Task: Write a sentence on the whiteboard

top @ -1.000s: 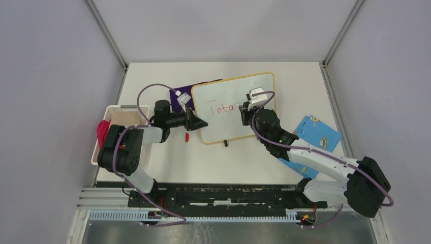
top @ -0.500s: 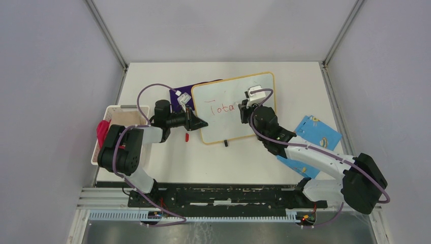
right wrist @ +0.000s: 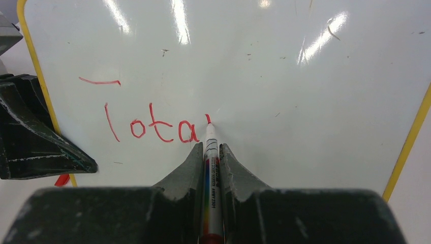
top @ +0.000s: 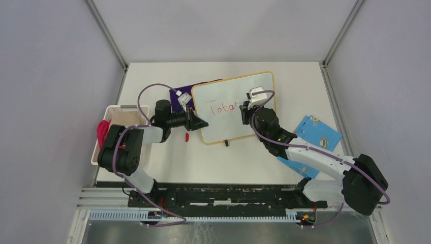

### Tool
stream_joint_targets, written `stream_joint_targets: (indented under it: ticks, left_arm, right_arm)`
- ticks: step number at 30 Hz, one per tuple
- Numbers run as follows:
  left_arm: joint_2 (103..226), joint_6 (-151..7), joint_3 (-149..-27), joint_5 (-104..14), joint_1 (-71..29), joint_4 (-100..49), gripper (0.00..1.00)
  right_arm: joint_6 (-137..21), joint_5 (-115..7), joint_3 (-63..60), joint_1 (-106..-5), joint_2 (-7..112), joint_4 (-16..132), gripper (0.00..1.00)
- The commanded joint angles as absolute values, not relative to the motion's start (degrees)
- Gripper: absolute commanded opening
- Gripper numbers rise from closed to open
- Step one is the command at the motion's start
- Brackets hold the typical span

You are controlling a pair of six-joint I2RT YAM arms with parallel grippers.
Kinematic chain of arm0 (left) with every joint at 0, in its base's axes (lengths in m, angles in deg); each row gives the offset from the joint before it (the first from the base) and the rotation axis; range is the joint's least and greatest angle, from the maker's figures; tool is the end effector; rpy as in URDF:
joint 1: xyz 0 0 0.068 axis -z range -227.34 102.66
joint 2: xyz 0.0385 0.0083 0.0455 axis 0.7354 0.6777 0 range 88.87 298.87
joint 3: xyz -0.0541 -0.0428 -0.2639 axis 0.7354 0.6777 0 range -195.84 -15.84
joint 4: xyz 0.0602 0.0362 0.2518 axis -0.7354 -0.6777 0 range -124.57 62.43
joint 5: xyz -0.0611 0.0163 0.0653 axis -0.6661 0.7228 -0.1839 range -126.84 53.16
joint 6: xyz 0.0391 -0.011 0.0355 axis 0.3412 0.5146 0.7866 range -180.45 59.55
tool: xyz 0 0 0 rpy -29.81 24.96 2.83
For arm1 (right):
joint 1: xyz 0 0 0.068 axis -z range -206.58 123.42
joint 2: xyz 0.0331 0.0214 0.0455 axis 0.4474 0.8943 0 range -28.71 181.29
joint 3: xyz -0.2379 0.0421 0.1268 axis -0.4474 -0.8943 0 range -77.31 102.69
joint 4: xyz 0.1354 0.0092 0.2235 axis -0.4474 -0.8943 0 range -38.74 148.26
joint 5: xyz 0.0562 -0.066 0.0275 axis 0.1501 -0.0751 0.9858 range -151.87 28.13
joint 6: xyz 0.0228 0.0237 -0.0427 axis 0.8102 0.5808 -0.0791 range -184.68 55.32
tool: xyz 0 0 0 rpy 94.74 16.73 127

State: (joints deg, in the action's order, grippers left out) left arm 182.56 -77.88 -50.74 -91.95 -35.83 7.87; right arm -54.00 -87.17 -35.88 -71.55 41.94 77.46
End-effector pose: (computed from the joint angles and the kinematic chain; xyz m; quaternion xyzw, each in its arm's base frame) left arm 0.2898 -0.0888 0.1610 0.2155 0.7529 -0.4960 0.3751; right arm 0.2090 0.1874 0.2770 -0.0859 0.7558 0.1443 0.6329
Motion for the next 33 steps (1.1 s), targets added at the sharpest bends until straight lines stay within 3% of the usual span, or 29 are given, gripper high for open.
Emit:
stream_joint_targets:
  ticks: [1,33]
  left_arm:
    - [183.17,-72.72,-51.00,-83.68,-35.82,3.29,0.02]
    - [183.18,-71.80,-51.33,-83.20,-35.29,1.96,0.02]
  right_arm:
    - [-53.34,-87.73,-37.68,-71.07,40.38,78.58,0.00]
    - [-54.74,-87.56,-32.18,-68.94,40.51,77.45,0.00]
